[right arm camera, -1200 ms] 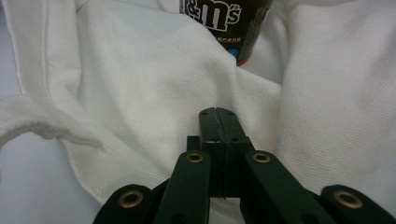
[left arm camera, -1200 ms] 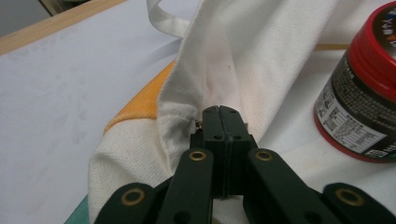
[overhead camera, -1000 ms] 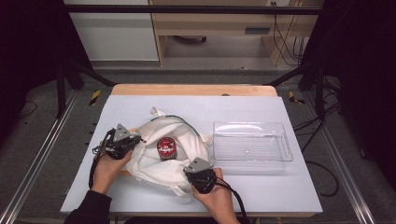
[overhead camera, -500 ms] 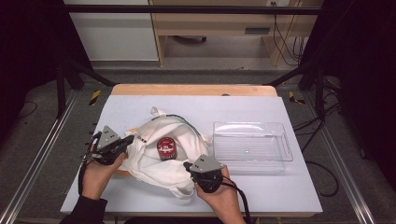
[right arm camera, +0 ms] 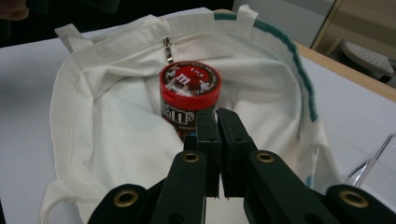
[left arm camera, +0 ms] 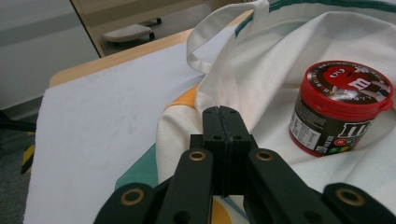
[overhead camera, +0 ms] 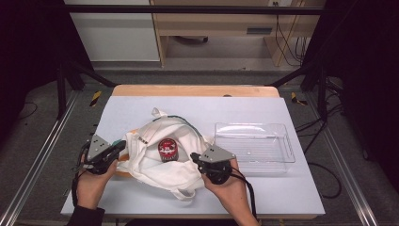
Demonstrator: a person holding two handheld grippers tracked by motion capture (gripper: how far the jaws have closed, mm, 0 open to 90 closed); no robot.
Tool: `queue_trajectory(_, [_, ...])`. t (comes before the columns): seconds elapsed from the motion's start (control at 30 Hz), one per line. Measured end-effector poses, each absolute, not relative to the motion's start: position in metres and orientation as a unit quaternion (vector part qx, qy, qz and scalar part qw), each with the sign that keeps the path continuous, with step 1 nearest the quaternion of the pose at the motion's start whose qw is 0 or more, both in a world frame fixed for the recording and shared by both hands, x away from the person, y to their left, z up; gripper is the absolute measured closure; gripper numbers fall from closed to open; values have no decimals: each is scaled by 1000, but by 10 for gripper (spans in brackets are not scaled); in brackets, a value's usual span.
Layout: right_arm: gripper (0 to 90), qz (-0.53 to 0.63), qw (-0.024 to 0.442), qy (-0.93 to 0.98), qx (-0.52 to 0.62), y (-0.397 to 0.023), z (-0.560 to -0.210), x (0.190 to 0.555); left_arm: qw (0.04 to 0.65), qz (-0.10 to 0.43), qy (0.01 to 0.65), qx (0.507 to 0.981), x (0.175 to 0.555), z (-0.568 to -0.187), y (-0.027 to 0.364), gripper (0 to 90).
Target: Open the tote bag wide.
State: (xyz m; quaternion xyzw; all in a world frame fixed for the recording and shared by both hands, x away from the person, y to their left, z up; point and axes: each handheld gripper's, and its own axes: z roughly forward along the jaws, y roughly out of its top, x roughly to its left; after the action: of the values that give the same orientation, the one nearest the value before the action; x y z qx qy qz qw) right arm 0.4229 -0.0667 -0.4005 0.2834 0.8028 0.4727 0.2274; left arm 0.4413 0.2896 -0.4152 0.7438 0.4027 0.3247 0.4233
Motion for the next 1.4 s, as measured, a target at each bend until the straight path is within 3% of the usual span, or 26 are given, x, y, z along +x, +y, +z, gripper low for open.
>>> queue_trajectory(0.13, [771,470,221,806,282,-64,-386,435,429,342,415,726,435,-416,295,793])
queue_trajectory(0.27, [590,462,222,811,283,-54,-374,445,419,349,434,717,433,-422,300,619])
queue_trajectory(0.43, [447,460,211,815,283,-39,-367,455,416,350,454,706,434,-429,306,440])
queue_trajectory(0.7, [263,450,208,817,293,-10,-368,464,416,341,485,689,435,-442,319,244])
queue_trajectory(1.0, [182,434,186,834,288,19,-390,480,412,337,490,691,438,-445,318,205])
queue_trajectory(1.4, [167,414,169,855,262,27,-409,497,406,335,485,699,439,-446,314,207])
